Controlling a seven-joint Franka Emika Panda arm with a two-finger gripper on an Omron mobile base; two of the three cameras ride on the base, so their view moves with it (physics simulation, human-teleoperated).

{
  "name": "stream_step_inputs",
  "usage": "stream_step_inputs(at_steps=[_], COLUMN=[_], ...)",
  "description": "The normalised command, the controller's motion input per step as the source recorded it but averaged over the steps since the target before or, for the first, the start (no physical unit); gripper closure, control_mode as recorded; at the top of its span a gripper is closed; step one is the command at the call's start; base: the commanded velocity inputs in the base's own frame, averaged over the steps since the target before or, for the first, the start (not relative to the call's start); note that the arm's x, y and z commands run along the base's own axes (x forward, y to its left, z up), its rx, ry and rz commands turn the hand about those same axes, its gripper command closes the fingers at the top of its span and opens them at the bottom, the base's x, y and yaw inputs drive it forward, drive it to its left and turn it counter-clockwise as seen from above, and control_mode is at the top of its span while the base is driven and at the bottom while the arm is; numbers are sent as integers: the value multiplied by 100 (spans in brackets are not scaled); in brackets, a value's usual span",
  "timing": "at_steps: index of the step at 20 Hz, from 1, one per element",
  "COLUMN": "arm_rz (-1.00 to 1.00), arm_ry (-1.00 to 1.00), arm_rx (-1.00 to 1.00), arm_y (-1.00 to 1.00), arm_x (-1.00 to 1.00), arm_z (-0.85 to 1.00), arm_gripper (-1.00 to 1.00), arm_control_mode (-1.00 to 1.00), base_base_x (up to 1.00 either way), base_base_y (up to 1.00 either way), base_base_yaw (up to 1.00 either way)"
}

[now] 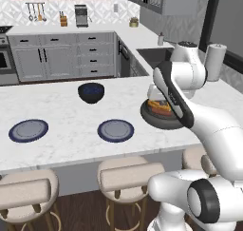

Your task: Place one bun and one sausage from the bowl on each plate.

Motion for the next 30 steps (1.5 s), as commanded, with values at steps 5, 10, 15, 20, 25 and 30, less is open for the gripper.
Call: stream_step_inputs(at_steps=[5, 10, 15, 20, 25, 30], arm_rz=[0, -1, 0, 0, 0, -15], arm_ry=[-2, -5, -2, 0, 0, 0], arm_rx=[1, 1, 0, 0, 0, 0], arm_y=[-21, -66, -18, 0, 0, 26], arm_x=[-35, -53, -10, 0, 0, 77], arm_z=[-4, -1, 0, 0, 0, -3], arm_gripper=[-100, -100, -100, -100, -100, -100], arm_control_mode=[-100, -100, 100, 100, 100, -100], base_base_x=[0, 0, -12, 66, 100, 17], base_base_y=[0, 0, -79, -44, 2, 4], base_base_yaw=[0, 0, 0, -2, -15, -3])
